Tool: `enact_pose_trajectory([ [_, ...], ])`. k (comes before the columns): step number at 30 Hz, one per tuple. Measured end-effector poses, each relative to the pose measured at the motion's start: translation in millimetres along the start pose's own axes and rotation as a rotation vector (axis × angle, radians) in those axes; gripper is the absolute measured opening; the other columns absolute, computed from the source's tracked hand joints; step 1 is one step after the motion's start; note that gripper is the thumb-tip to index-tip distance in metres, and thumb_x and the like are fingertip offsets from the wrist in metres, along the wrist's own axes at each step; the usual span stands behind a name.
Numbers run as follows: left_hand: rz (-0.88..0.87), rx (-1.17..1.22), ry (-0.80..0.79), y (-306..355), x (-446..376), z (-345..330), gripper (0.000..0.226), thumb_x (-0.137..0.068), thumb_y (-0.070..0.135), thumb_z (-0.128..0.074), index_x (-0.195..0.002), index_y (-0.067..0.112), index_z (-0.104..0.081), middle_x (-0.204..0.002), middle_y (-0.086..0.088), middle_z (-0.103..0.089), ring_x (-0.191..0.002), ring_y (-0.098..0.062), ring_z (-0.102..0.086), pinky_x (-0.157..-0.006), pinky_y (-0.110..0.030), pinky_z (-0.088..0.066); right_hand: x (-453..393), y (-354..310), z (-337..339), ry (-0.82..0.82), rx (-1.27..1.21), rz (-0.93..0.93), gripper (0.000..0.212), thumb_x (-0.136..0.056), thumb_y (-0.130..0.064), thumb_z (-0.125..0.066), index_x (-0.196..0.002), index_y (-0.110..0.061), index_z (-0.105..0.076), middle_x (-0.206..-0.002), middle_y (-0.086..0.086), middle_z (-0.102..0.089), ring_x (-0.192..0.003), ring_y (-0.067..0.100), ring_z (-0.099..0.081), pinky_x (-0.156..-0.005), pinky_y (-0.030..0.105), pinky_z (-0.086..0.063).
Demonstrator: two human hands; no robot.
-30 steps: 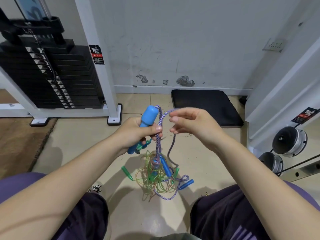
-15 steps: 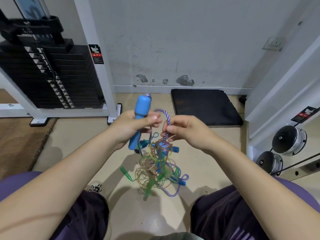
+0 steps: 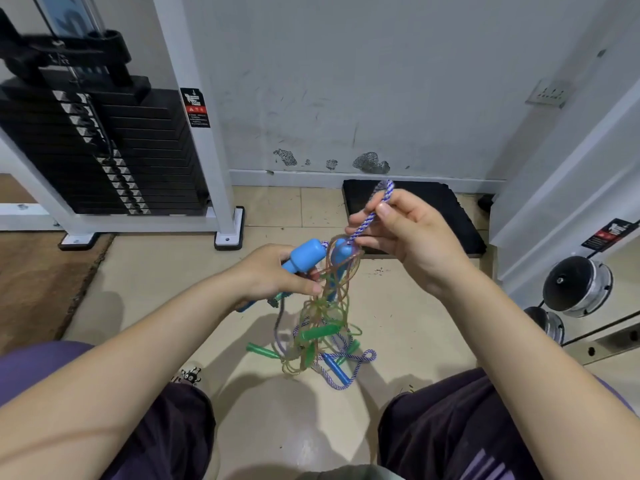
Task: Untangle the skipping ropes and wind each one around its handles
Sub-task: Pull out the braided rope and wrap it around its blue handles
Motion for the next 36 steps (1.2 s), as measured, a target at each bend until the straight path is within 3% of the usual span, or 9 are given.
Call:
enact_pose_trajectory([
  [4, -0.015, 0.352, 0.134, 4.0, -2.1, 1.3, 0.016, -0.081, 0.018, -0.078, -0.097, 0.018, -0.073, -0.077, 0.004, -0.067, -0.043, -0.005, -0.038, -0.044, -0.015, -0.034, -0.1, 4.7, -1.2, -0.056, 0.050, -0.065, 0.017, -0.104, -0.011, -0.041, -0.095, -0.009, -0.056, -0.085, 0.009, -0.070, -0.091, 0.031, -0.068, -0.079, 0.032, -0.057],
  [8, -0.112, 0.330, 0.036, 8.8, 0.3, -0.7, 0.021, -0.086, 0.014, -0.072, -0.106, 0.020, -0.071, -0.085, 0.010, -0.073, -0.052, -0.002, -0.046, -0.047, -0.017, -0.036, 0.6, 13.8, -11.3, -0.163, 0.034, -0.103, 0.015, -0.103, -0.014, -0.044, -0.093, -0.009, -0.055, -0.079, 0.010, -0.065, -0.080, 0.025, -0.067, -0.075, 0.032, -0.054],
  [12, -0.119, 0.271, -0.160, 10.7, 4.6, -6.4, 0.015, -0.092, 0.008, -0.063, -0.103, 0.018, -0.063, -0.059, 0.013, -0.064, -0.042, -0.004, -0.039, -0.050, -0.021, -0.039, 0.8, 11.4, -11.8, -0.187, -0.031, -0.101, 0.014, -0.103, -0.015, -0.044, -0.094, -0.009, -0.054, -0.078, 0.010, -0.063, -0.078, 0.025, -0.066, -0.073, 0.031, -0.054],
  [17, -0.077, 0.298, -0.086, 6.3, -1.8, -0.7, 0.023, -0.084, 0.007, -0.072, -0.107, 0.010, -0.067, -0.073, 0.005, -0.066, -0.046, -0.007, -0.041, -0.047, -0.019, -0.035, 1.3, 11.6, -10.4, -0.165, 0.024, -0.107, 0.018, -0.104, -0.012, -0.039, -0.095, -0.008, -0.054, -0.083, 0.010, -0.067, -0.080, 0.024, -0.068, -0.076, 0.034, -0.056],
  [22, -0.066, 0.281, -0.120, 2.1, -2.1, -2.0, 0.005, -0.089, 0.007, -0.068, -0.089, 0.010, -0.064, -0.054, 0.006, -0.058, -0.044, -0.008, -0.045, -0.044, -0.020, -0.033, 0.5, 13.8, -9.9, -0.160, 0.040, -0.108, 0.018, -0.105, -0.011, -0.038, -0.096, -0.007, -0.054, -0.088, 0.014, -0.067, -0.087, 0.031, -0.067, -0.076, 0.033, -0.055],
  [25, -0.047, 0.269, -0.041, -0.5, -5.5, -0.2, 0.016, -0.092, 0.012, -0.067, -0.077, 0.012, -0.060, -0.052, -0.002, -0.052, -0.040, -0.012, -0.040, -0.043, -0.021, -0.033, -0.4, 15.7, -10.8, -0.143, 0.103, -0.109, 0.020, -0.105, -0.011, -0.039, -0.094, -0.009, -0.055, -0.092, 0.015, -0.066, -0.088, 0.022, -0.065, -0.076, 0.031, -0.056],
  [29, -0.017, 0.272, 0.102, -6.2, -12.6, 6.4, 0.013, -0.093, 0.017, -0.066, -0.082, 0.012, -0.059, -0.056, -0.007, -0.049, -0.043, -0.015, -0.038, -0.044, -0.023, -0.035, -1.0, 17.8, -7.1, -0.119, 0.301, -0.105, 0.022, -0.104, -0.011, -0.041, -0.092, -0.011, -0.060, -0.099, 0.014, -0.061, -0.088, 0.020, -0.058, -0.075, 0.035, -0.054],
  [33, -0.004, 0.342, 0.271, -13.2, -18.0, 11.9, 0.014, -0.094, 0.015, -0.063, -0.082, 0.010, -0.057, -0.060, -0.010, -0.049, -0.043, -0.014, -0.039, -0.040, -0.022, -0.034, 3.2, 14.9, -9.1, -0.176, 0.319, -0.174, 0.021, -0.105, -0.009, -0.038, -0.093, -0.007, -0.056, -0.087, 0.018, -0.064, -0.072, 0.022, -0.061, -0.064, 0.031, -0.053],
  [36, 0.009, 0.334, 0.298, -14.7, -20.2, 15.9, 0.013, -0.092, 0.015, -0.066, -0.085, 0.009, -0.057, -0.061, -0.008, -0.051, -0.043, -0.014, -0.040, -0.041, -0.022, -0.035, 3.8, 13.3, -9.9, -0.149, 0.282, -0.160, 0.023, -0.105, -0.009, -0.037, -0.091, -0.008, -0.054, -0.083, 0.020, -0.063, -0.067, 0.026, -0.060, -0.060, 0.033, -0.052],
])
Point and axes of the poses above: each hand's wrist, its own x-axis away from the middle knuckle, its own z-axis out of the back of the hand, y = z × x, the point moved 1 cm from there along -x, towards the middle knuckle
